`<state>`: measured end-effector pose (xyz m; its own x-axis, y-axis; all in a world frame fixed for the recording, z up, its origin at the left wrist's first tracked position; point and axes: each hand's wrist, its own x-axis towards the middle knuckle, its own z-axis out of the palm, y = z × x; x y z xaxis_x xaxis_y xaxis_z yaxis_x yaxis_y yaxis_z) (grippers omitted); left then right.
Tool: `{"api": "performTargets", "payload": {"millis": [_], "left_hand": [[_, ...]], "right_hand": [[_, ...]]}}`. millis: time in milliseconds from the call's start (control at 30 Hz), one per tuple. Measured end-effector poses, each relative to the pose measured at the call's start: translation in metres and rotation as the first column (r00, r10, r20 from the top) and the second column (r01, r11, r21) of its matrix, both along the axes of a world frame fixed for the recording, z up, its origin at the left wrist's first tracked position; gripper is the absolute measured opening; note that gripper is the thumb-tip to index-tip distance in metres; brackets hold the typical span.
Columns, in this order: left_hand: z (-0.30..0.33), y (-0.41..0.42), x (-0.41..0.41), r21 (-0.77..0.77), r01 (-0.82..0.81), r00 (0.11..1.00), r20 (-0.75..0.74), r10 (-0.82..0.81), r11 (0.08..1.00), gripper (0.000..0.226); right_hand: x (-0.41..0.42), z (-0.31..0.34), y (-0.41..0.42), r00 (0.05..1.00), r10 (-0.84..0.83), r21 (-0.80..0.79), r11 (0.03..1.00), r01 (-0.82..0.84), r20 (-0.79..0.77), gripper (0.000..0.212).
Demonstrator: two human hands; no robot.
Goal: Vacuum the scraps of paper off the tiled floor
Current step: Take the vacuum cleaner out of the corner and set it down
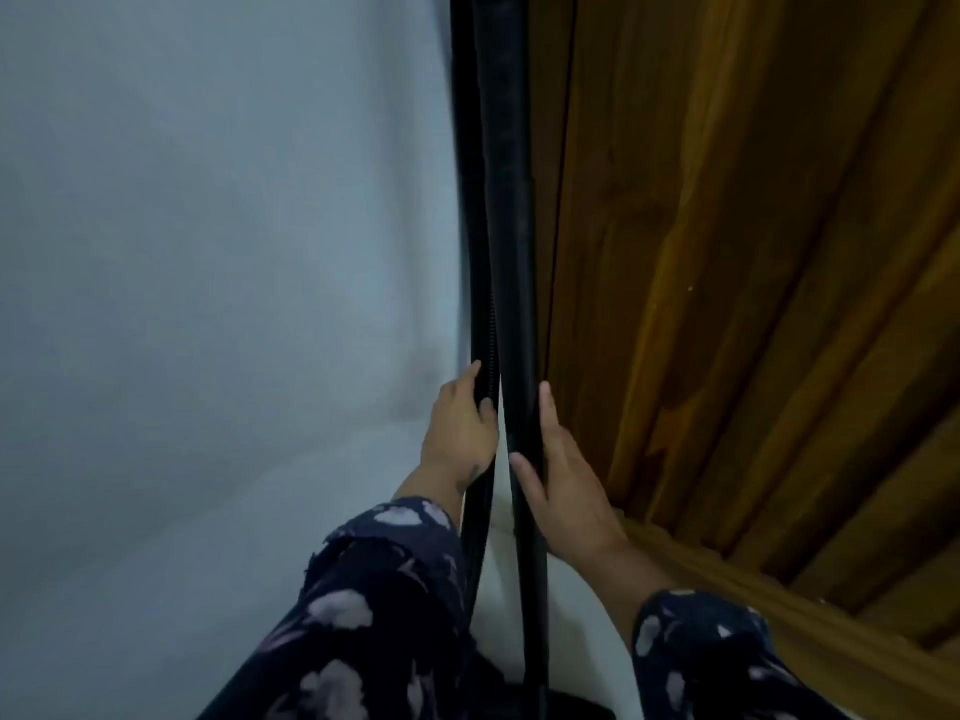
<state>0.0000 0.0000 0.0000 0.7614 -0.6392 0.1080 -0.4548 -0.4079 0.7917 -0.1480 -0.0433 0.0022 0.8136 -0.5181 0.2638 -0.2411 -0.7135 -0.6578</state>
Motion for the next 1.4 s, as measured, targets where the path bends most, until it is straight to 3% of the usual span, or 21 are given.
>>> {"api": "performTargets", "payload": {"millis": [133, 300, 467, 800, 1067, 1200, 1300, 1400], "left_hand": [[-0.051, -0.035, 0.038, -0.112, 0.033, 0.999, -0.032, -0.037, 0.993, 0.068], [-0.058, -0.037, 0.016, -0.265, 0.066, 0.991, -0.098, -0.095, 0.962, 0.091], [-0.089, -0.03, 0.032, -0.267, 0.088, 0.994, 0.085, -0.067, 0.96, 0.09], [-0.059, 0.01, 0.0, -0.245, 0.171, 0.981, 0.135, -0.141, 0.954, 0.091], [-0.05, 0.032, -0.018, -0.328, 0.151, 0.989, 0.042, -0.145, 0.933, 0.091], [-0.045, 0.036, -0.026, -0.401, 0.159, 0.985, 0.005, -0.171, 0.902, 0.08], [-0.038, 0.034, -0.031, -0.347, 0.125, 0.992, 0.022, -0.125, 0.929, 0.095], [-0.032, 0.031, -0.037, -0.292, 0.031, 0.998, 0.07, -0.011, 0.956, 0.091]], "right_hand": [[0.014, -0.022, 0.002, 0.987, 0.011, -0.012, 1.0, -0.009, 0.157, 0.069], [0.037, -0.054, -0.002, 0.907, 0.012, -0.054, 0.998, 0.012, 0.42, 0.066], [0.049, -0.068, -0.008, 0.855, 0.014, -0.065, 0.998, 0.023, 0.519, 0.061], [0.04, -0.058, 0.006, 0.933, -0.047, 0.05, 0.998, 0.031, 0.357, 0.055], [0.039, -0.062, 0.01, 0.956, -0.045, 0.111, 0.994, 0.013, 0.289, 0.059], [0.032, -0.076, 0.012, 0.97, 0.009, 0.11, 0.993, -0.036, 0.241, 0.081], [0.03, -0.08, 0.014, 0.967, 0.038, 0.102, 0.993, -0.065, 0.25, 0.105], [0.037, -0.083, 0.017, 0.958, -0.023, 0.098, 0.995, -0.006, 0.285, 0.124]]}}
